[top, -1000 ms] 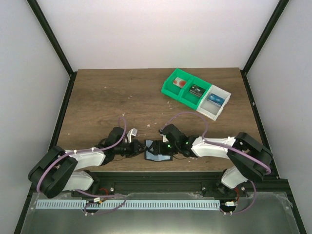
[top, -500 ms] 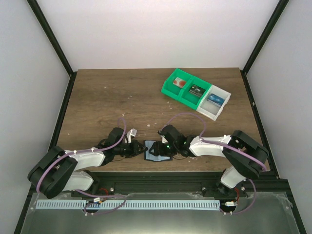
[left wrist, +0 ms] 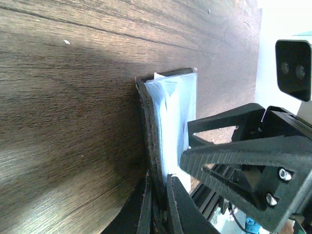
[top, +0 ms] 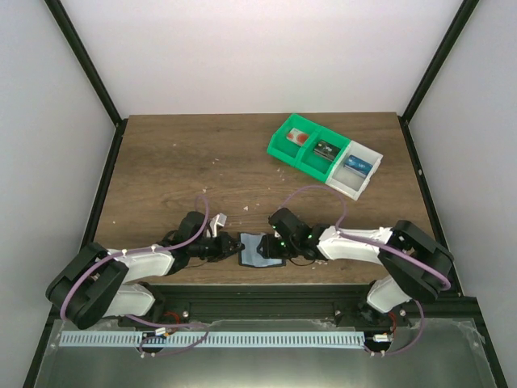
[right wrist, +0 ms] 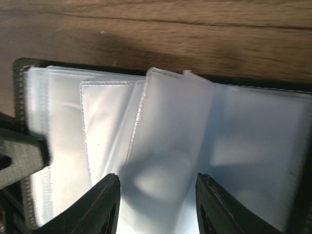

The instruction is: Take the credit cards out of the card holder

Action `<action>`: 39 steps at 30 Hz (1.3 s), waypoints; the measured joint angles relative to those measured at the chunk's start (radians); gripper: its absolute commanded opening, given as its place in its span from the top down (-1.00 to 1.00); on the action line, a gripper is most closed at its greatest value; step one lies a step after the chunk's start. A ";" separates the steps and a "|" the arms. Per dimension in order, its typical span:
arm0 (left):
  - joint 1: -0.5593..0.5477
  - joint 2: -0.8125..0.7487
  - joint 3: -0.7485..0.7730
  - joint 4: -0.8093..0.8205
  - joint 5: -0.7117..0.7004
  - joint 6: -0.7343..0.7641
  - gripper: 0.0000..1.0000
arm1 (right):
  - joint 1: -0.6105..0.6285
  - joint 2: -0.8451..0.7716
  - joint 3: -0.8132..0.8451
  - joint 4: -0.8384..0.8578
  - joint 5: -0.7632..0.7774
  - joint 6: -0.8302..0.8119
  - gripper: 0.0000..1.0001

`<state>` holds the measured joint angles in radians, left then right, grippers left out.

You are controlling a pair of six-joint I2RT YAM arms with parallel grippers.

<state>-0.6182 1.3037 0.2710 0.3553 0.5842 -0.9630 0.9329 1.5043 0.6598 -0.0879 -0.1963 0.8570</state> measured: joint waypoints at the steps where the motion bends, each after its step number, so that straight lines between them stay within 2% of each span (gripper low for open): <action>1: 0.000 0.000 0.000 0.000 0.000 0.000 1.00 | 0.000 -0.006 0.000 -0.014 0.014 -0.003 0.17; 8: -0.001 0.000 0.011 -0.014 0.000 0.003 1.00 | 0.000 -0.064 0.005 -0.141 0.140 -0.007 0.21; 11: -0.001 0.000 0.015 -0.021 0.000 0.005 1.00 | 0.000 -0.110 0.009 -0.159 0.140 -0.011 0.19; 14: -0.001 0.000 0.015 -0.022 0.000 0.005 1.00 | 0.000 -0.145 0.019 -0.142 0.111 -0.015 0.26; 16: -0.001 0.000 0.015 -0.023 0.000 0.006 1.00 | 0.000 -0.159 0.020 -0.105 0.066 -0.023 0.19; 19: -0.001 0.000 0.015 -0.024 -0.001 0.005 1.00 | 0.000 -0.156 0.020 -0.050 -0.001 -0.029 -0.08; 22: -0.001 0.000 0.015 -0.025 -0.002 0.005 1.00 | 0.001 -0.129 0.032 -0.039 -0.024 -0.026 -0.21; 39: -0.003 0.002 0.015 -0.020 -0.003 0.000 1.00 | 0.001 0.040 0.046 0.007 -0.113 -0.019 -0.34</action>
<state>-0.6209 1.3060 0.2863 0.3351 0.5812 -0.9634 0.9340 1.5448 0.7059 -0.0811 -0.3092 0.8379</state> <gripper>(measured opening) 0.072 0.664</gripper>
